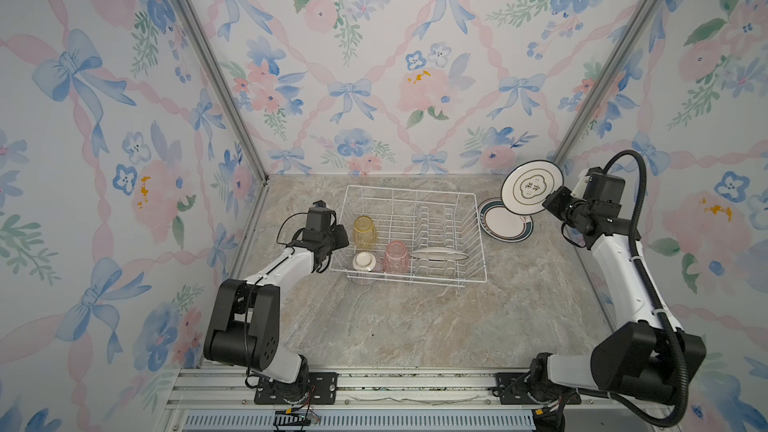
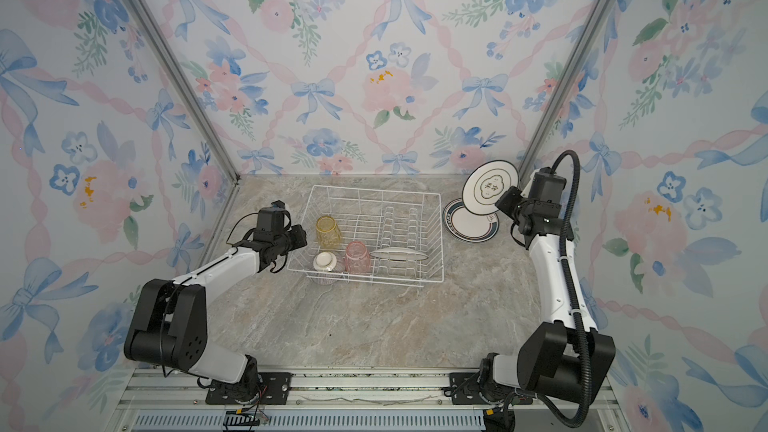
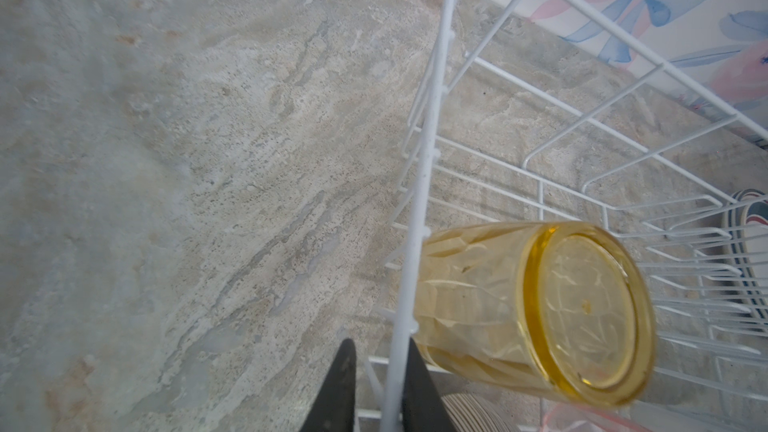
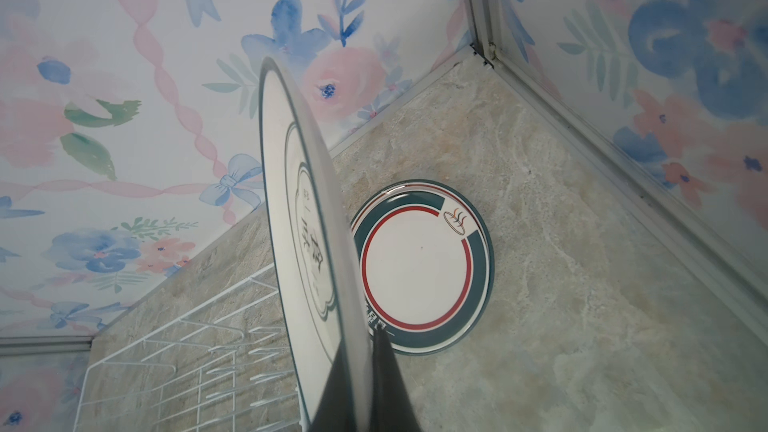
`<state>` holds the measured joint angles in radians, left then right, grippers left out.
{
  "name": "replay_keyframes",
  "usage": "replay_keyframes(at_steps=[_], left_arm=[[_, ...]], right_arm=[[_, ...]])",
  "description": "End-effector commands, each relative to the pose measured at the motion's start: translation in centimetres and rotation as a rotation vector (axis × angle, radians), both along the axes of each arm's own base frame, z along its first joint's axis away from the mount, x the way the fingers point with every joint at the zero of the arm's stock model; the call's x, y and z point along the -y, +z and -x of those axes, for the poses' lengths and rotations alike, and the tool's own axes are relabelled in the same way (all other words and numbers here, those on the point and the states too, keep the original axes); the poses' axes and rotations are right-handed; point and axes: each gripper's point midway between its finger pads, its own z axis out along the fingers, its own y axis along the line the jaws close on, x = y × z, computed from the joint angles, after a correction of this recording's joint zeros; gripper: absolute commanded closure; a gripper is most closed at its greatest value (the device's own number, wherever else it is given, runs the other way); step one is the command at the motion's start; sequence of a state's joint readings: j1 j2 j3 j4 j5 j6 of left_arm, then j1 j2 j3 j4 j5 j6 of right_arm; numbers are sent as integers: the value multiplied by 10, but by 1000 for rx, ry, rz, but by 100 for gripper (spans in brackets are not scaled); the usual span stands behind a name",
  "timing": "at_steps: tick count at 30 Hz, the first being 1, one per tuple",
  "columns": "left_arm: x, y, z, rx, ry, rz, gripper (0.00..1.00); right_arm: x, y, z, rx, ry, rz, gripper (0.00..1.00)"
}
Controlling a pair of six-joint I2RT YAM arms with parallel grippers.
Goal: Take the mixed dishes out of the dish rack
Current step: 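Lower the held plate onto the table stack beside the rack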
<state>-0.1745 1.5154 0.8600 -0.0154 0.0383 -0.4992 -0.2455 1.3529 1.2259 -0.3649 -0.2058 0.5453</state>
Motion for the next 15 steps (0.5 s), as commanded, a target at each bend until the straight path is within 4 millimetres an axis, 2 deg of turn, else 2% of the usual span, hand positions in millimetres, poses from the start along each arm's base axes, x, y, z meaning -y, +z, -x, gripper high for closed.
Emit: replay_keyframes(at_steps=[1, 9, 15], left_arm=[[3, -23, 19, -90, -14, 3, 79], [3, -23, 20, -90, -10, 5, 79], [3, -24, 21, -93, -3, 5, 79]], right_arm=[[0, 6, -11, 90, -36, -235, 100], [11, -42, -20, 25, -82, -396, 100], [13, -81, -22, -43, -105, -423, 100]])
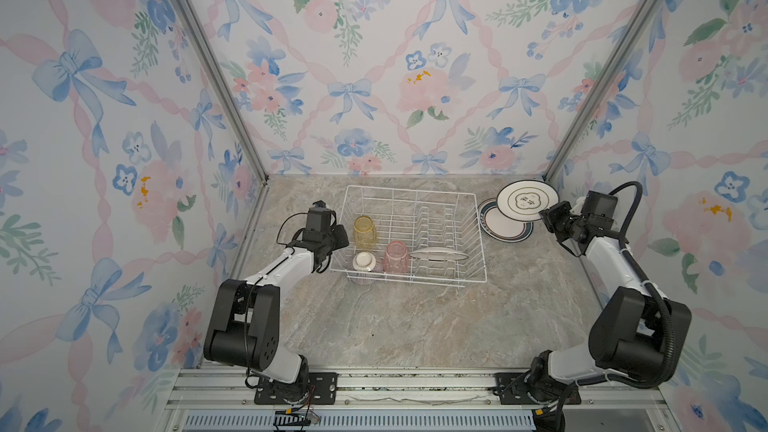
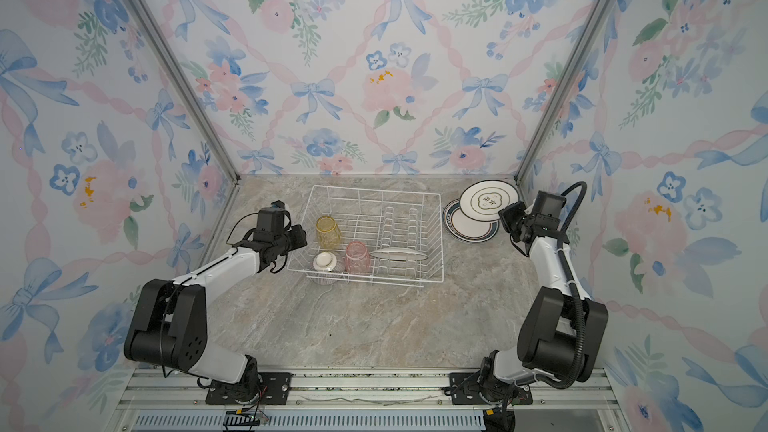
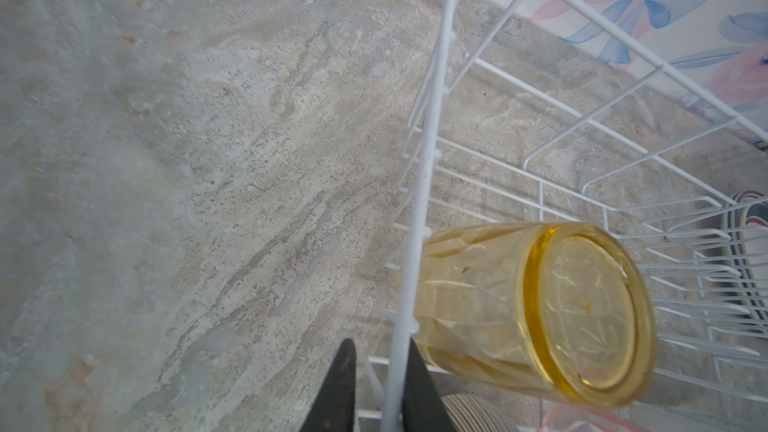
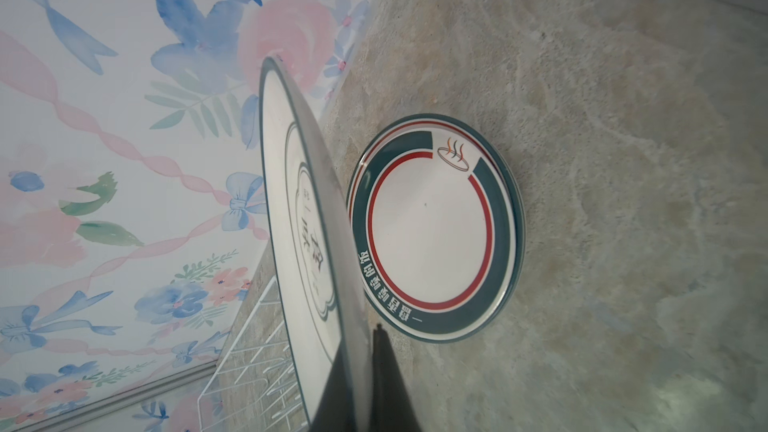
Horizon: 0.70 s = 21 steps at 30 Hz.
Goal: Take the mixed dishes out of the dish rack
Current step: 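Lower the held plate onto the table stack beside the rack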
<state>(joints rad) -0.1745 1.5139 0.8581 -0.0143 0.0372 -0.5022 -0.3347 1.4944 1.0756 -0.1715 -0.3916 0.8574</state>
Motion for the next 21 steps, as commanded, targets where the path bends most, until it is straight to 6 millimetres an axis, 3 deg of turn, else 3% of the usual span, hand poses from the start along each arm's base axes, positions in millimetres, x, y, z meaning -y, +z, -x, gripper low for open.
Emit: replay_keyframes(at_steps=[1, 12, 19, 21], left_arm=[[3, -24, 21, -94, -6, 2, 79], [4, -23, 21, -92, 0, 3, 79], [4, -26, 23, -98, 5, 2, 79], [5, -26, 23, -98, 4, 1, 79]], right_arm=[[1, -4, -7, 33, -1, -33, 100], [3, -42, -15, -25, 5, -60, 100], [0, -53, -18, -47, 25, -60, 100], [-4, -67, -21, -78, 39, -68, 100]])
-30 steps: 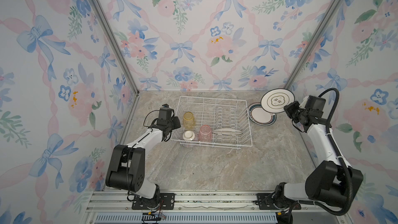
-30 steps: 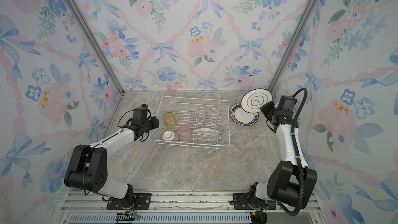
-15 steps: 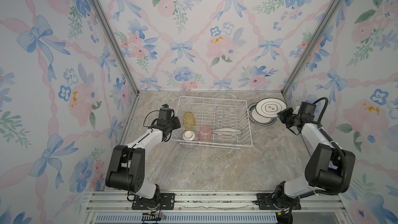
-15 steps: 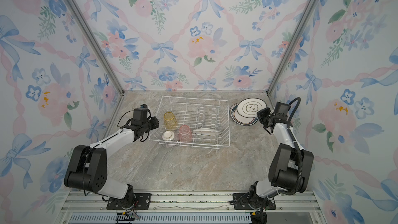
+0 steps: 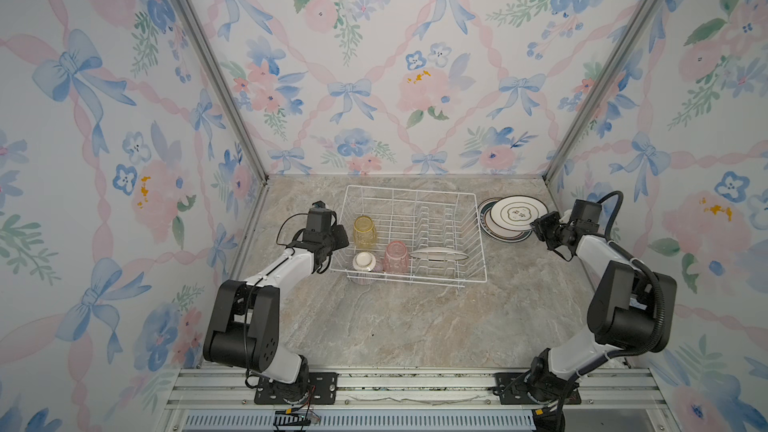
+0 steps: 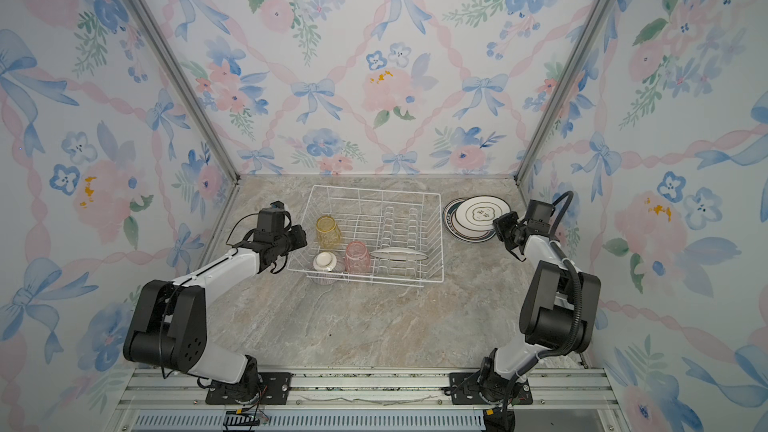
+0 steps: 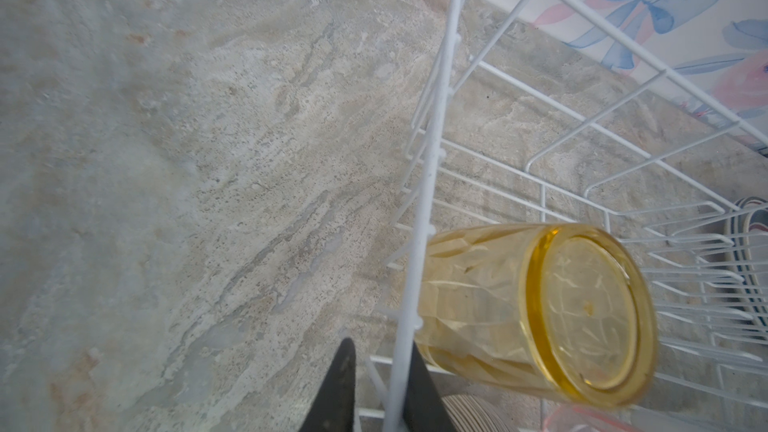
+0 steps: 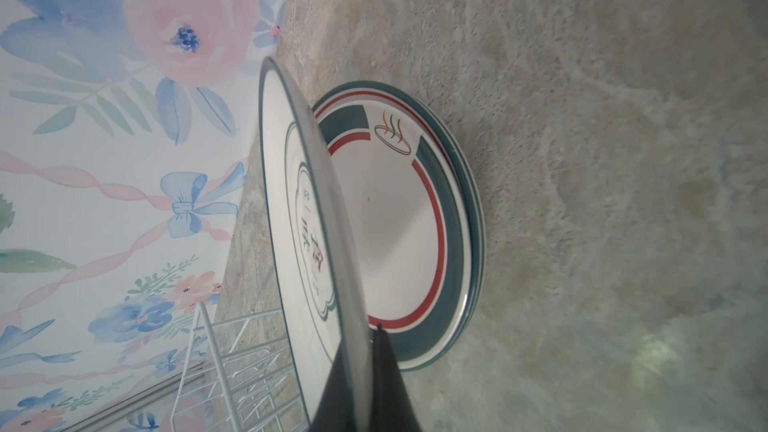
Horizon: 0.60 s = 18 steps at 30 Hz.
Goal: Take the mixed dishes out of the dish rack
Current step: 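Lower the held plate onto the table stack beside the rack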
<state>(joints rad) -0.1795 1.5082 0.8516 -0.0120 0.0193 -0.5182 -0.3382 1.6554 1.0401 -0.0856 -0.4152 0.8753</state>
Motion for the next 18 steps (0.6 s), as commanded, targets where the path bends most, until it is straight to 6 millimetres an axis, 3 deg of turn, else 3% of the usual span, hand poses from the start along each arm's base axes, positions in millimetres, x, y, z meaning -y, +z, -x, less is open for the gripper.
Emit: replay_keyframes(at_steps=[1, 18], left_arm=[[6, -25, 22, -99, -15, 2, 79], [4, -23, 28, -92, -9, 1, 79]], right_arm=[[-6, -4, -11, 21, 38, -6, 100], [-22, -34, -29, -30, 98, -33, 100]])
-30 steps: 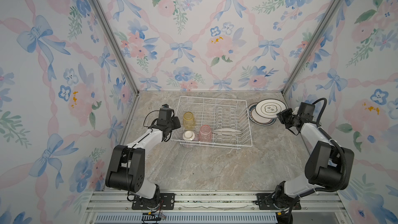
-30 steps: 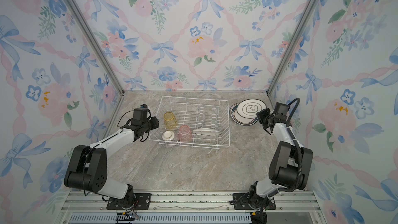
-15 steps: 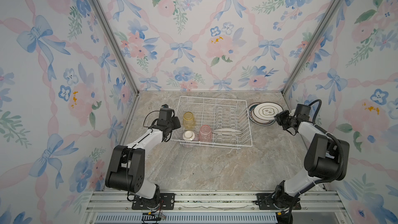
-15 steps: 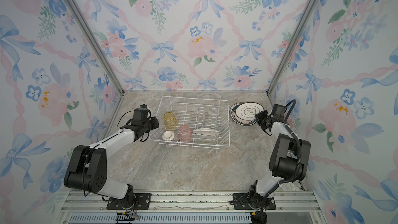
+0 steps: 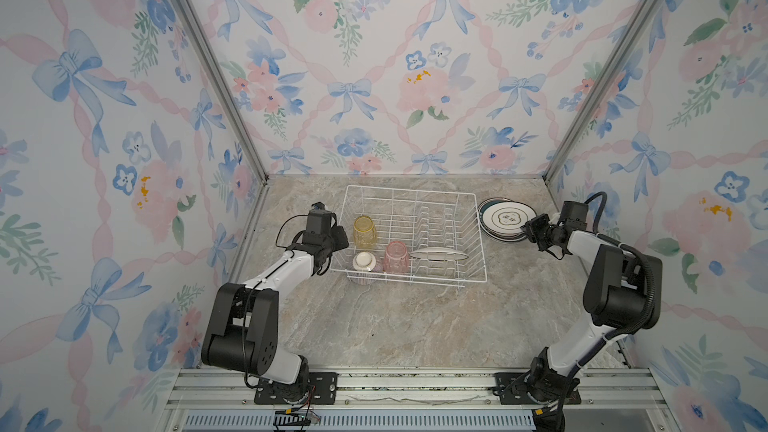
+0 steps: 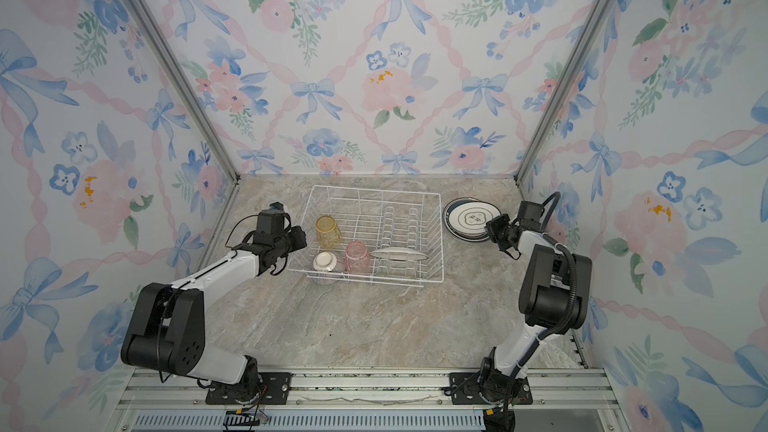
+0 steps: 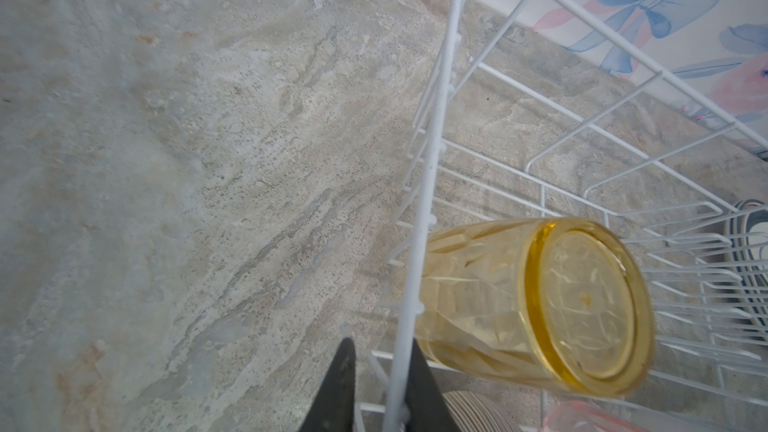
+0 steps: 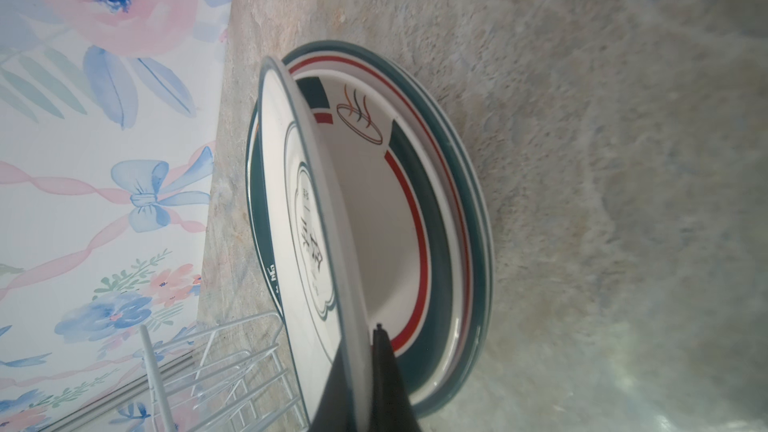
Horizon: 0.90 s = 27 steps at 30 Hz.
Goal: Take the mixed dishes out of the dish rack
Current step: 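Lower the held plate onto the table stack beside the rack, then set the plate flat on the stack and open the right gripper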
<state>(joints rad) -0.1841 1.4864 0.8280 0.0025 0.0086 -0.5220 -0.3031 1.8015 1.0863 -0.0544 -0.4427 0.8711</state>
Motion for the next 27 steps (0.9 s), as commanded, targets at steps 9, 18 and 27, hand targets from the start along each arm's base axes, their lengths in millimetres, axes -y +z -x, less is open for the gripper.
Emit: replay_keyframes(at_steps=[9, 18, 27], left_arm=[[5, -22, 23, -101, -14, 3, 79], [4, -22, 22, -101, -12, 0, 79], [4, -24, 21, -107, -12, -1, 79]], right_arm=[[-16, -5, -17, 49, 47, -63, 100], [-14, 22, -25, 137, 15, -83, 100], [-29, 15, -31, 99, 71, -75, 100]])
